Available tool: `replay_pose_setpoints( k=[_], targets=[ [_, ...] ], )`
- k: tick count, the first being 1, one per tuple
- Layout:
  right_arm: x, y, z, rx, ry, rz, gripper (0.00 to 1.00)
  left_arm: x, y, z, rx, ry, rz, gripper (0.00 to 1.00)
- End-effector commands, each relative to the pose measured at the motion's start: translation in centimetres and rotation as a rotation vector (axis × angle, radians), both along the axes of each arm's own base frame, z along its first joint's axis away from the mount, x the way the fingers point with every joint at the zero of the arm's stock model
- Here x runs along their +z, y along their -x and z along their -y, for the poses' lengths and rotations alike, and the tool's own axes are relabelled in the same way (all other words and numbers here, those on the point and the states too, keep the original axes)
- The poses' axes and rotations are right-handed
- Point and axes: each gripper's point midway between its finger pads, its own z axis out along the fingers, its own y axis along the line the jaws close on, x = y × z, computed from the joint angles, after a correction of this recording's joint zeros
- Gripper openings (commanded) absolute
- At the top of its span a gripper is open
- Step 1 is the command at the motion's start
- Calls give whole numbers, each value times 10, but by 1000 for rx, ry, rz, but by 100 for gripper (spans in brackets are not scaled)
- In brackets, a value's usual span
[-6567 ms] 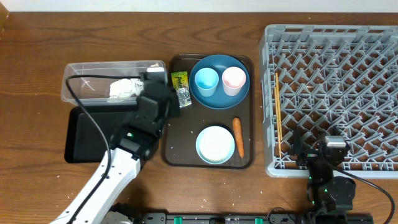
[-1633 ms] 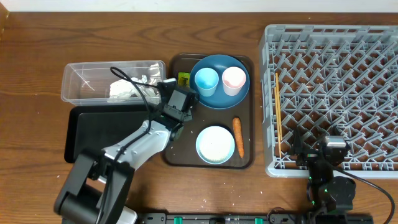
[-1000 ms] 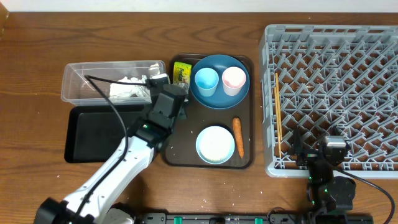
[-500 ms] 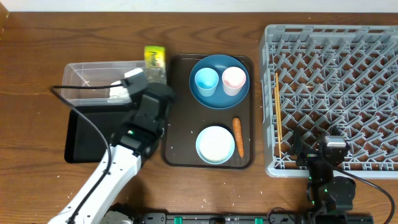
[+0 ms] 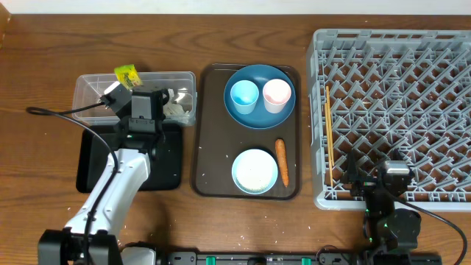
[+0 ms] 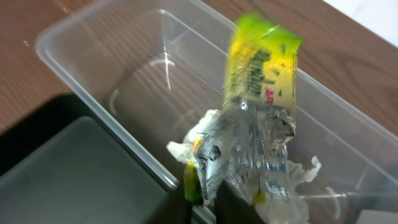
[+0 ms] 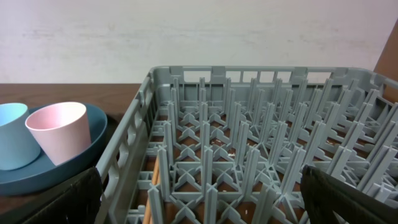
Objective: Sort waste into correct bins and load items into the dishwasher rack
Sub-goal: 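Lift the wrapper into the clear bin and release it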
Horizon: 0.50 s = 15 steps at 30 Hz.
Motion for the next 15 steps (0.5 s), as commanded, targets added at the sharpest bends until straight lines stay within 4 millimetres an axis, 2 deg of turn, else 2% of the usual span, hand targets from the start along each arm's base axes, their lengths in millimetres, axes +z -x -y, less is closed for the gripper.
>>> replay_pose_setpoints(
  k=[1, 2, 4, 10, 15],
  targets=[
    [-1, 0, 1, -7, -13, 0, 99, -2, -3, 2, 1, 30, 12, 45],
    [-1, 0, 1, -7, -13, 0, 99, -2, -3, 2, 1, 30, 14, 58],
    [-1, 0, 1, -7, -13, 0, 99, -1, -3, 2, 1, 30, 14, 65],
    [-1, 0, 1, -6, -13, 0, 99, 1, -2, 3, -3, 28, 15, 72],
    [-1, 0, 1, -7, -13, 0, 99, 18, -2, 8, -66, 5, 38, 79]
  ],
)
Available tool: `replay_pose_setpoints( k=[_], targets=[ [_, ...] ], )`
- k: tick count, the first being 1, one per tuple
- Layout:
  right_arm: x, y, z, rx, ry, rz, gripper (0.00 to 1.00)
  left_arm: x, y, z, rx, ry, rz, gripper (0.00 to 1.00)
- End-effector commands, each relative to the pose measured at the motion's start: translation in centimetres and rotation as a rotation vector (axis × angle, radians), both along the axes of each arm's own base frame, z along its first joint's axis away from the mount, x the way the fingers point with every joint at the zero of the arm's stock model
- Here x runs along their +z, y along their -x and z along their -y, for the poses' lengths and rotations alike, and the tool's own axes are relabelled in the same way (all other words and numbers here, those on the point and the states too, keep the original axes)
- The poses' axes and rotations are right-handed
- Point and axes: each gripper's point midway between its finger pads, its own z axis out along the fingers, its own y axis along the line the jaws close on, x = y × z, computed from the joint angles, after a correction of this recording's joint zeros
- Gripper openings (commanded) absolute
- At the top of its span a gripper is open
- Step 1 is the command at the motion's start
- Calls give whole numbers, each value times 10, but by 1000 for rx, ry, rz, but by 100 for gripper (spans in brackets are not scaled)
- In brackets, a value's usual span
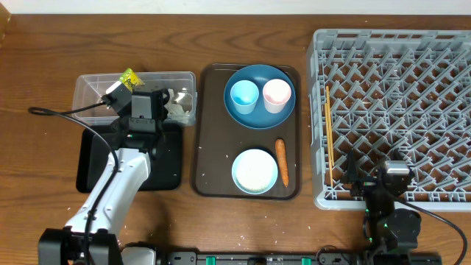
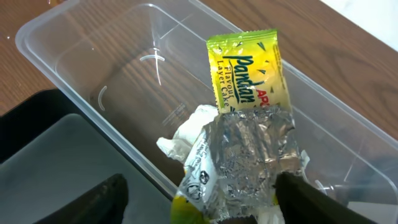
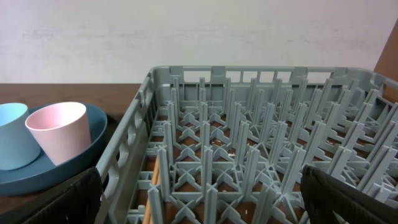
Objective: Sort waste into correct bins and load items into the dishwasher rack
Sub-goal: 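Lift the wrapper into the clear bin and release it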
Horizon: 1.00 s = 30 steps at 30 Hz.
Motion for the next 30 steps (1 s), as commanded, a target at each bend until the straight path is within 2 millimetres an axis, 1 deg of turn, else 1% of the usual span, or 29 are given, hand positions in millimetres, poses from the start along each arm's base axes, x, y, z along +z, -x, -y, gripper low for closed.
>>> replay_pose_setpoints(
  k=[1, 3, 7, 10, 14, 15, 17, 20, 22, 27, 28, 30],
  targets=[
    [-1, 0, 1, -7, -13, 0, 99, 21, 0, 5, -57, -13, 38, 80],
    [-1, 0, 1, -7, -13, 0, 99, 26, 2, 10, -78, 8, 49, 80],
    [-1, 0, 1, -7, -13, 0, 99, 33, 5, 10, -83, 14, 62, 79],
    [-1, 0, 1, -7, -13, 0, 99, 31, 6, 9, -80, 12, 52, 79],
    [-1, 0, 1, -7, -13, 0, 99, 28, 8, 2, -46, -19, 37, 79],
    [-1, 0, 1, -7, -13, 0, 99, 27, 8, 1, -40, -24, 34, 75],
    [-1, 0, 1, -7, -13, 0, 99, 23, 8, 1, -34, -18, 26, 65],
    [-1, 0, 1, -7, -13, 0, 99, 14, 7, 1, -19, -5, 9, 45],
    [-1, 0, 1, -7, -13, 0, 99, 5, 5, 0, -12, -2, -6, 41],
    [-1, 0, 1, -7, -13, 0, 99, -15, 2, -7, 37, 40, -32, 37],
    [-1, 0, 1, -7, -13, 0, 99, -18, 0, -5, 26, 63, -33, 35],
    [-1, 0, 1, -7, -13, 0, 99, -21, -6, 6, -28, 133, -25, 33]
  ],
)
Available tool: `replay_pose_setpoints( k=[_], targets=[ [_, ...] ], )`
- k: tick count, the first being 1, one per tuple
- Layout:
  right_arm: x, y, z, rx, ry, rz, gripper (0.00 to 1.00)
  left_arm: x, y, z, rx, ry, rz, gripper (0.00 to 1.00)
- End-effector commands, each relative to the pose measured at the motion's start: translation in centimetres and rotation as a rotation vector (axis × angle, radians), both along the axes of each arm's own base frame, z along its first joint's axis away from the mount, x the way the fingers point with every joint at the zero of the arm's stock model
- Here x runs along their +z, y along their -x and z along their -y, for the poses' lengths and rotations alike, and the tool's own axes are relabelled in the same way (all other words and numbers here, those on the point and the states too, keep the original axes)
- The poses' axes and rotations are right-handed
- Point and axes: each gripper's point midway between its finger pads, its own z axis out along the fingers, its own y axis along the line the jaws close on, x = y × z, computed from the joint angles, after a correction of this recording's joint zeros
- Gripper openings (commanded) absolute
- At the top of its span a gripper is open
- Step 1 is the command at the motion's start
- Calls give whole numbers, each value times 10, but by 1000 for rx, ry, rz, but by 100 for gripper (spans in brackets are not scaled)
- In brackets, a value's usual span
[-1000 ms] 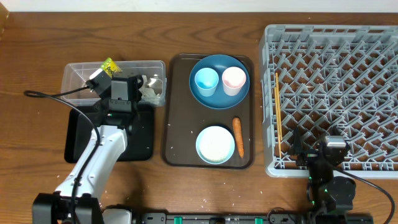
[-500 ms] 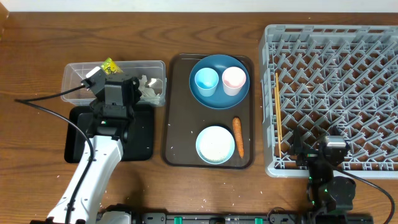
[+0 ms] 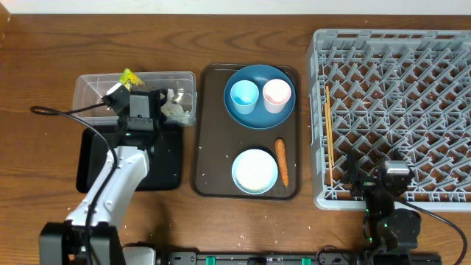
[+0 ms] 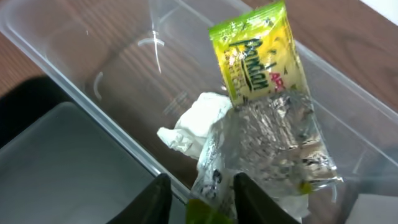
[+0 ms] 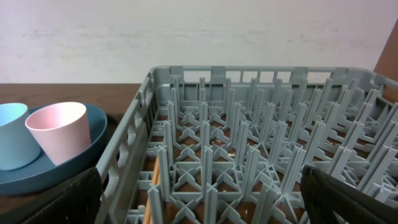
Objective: Sort waste into correct bins and load items into the dishwasher rack
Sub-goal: 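Lift the wrapper into the clear bin and release it, then move the left gripper right toward the white rice bowl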
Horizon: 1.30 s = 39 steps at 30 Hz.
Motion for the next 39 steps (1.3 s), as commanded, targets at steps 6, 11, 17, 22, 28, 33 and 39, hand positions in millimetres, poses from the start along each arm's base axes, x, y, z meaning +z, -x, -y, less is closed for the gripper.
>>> replay_pose_setpoints(
  k=[6, 11, 17, 22, 28, 33, 39],
  targets=[
    [-1, 0, 1, -7, -13, 0, 99, 10, -18, 35, -231, 130, 53, 32],
    [-1, 0, 1, -7, -13, 0, 99, 25, -13, 35, -241, 118, 79, 33],
    [-1, 0, 1, -7, -13, 0, 99, 29, -10, 44, -281, 154, 80, 36],
    [-1, 0, 1, -7, -13, 0, 99, 53, 3, 111, -664, 325, 124, 49],
    [-1, 0, 1, -7, -13, 0, 99, 72, 50, 144, -729, 526, 77, 48],
    [-1, 0, 1, -7, -13, 0, 99, 68, 104, 178, -821, 586, -63, 48],
    [-1, 0, 1, -7, -13, 0, 99, 64, 149, 227, -939, 645, -184, 37]
  ],
)
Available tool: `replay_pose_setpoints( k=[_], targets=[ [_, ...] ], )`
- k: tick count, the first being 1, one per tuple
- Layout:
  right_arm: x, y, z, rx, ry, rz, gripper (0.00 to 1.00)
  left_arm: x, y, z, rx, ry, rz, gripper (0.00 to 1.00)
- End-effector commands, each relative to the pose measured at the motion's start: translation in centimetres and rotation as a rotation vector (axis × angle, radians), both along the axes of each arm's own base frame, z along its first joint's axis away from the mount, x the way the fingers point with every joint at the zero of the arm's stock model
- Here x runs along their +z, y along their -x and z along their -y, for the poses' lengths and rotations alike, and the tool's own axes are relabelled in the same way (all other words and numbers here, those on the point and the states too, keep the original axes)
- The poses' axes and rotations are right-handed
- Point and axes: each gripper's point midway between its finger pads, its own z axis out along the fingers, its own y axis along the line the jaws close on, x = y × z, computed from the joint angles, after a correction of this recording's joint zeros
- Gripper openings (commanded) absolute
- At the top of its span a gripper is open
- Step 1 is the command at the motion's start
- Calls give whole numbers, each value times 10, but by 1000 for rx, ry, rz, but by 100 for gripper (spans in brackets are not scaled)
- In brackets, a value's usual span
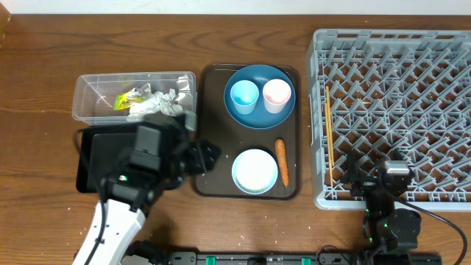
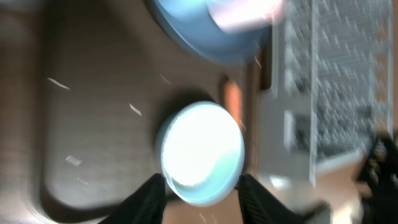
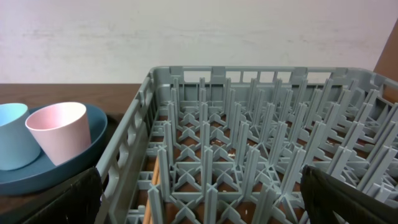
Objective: Sort waste into correct bins and load items into the dishwasher rack
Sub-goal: 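Move the left gripper right toward the white rice bowl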
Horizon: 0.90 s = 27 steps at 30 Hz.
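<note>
The yellow wrapper (image 1: 129, 98) lies in the clear bin (image 1: 88, 92) next to crumpled tissue (image 1: 168, 103). My left gripper (image 1: 210, 156) is open at the left edge of the brown tray (image 1: 210, 132). It points at the small pale blue bowl (image 1: 255, 171), which shows blurred between its fingers (image 2: 150, 193). An orange carrot (image 1: 281, 162) lies right of the bowl. A blue plate (image 1: 259, 114) carries a blue cup (image 1: 244, 95) and a pink cup (image 1: 277, 93). My right gripper (image 3: 202, 202) stands open and empty at the near edge of the grey rack (image 1: 397, 110).
A black bin (image 1: 96, 158) sits under my left arm, in front of the clear bin. A pair of chopsticks (image 1: 329, 136) lies along the rack's left side. Bare wooden table lies left of the bins and behind them.
The wrapper has left my left gripper and now lies in the clear bin. That gripper has moved right and nearer, from over the bin to the tray by the small bowl. The right arm is unchanged.
My left gripper was shut on the yellow wrapper over the clear bin. Then its jaws stood wide with the wrapper still hanging there, then narrower around it. Now the wrapper is in the bin and the gripper is at the tray. The right arm stayed still.
</note>
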Motion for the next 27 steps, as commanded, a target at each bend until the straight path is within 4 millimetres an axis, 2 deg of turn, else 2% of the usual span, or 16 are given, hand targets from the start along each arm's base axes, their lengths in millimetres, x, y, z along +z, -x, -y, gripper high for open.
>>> replay_pose_setpoints(
  k=[1, 9, 14, 17, 22, 27],
  targets=[
    [-1, 0, 1, -7, -13, 0, 99, 1, 18, 23, -39, 29, -48, 37],
    [-1, 0, 1, -7, -13, 0, 99, -2, 37, 64, -34, -67, 30, 37],
    [-1, 0, 1, -7, -13, 0, 99, -6, 44, 102, -101, -60, 77, 37],
    [-1, 0, 1, -7, -13, 0, 99, -21, 44, 115, -126, -86, 56, 37],
    [-1, 0, 1, -7, -13, 0, 99, -55, 38, 125, -143, -172, -6, 37],
    [-1, 0, 1, -7, -13, 0, 99, -69, 35, 137, -181, -226, 58, 37]
  ],
)
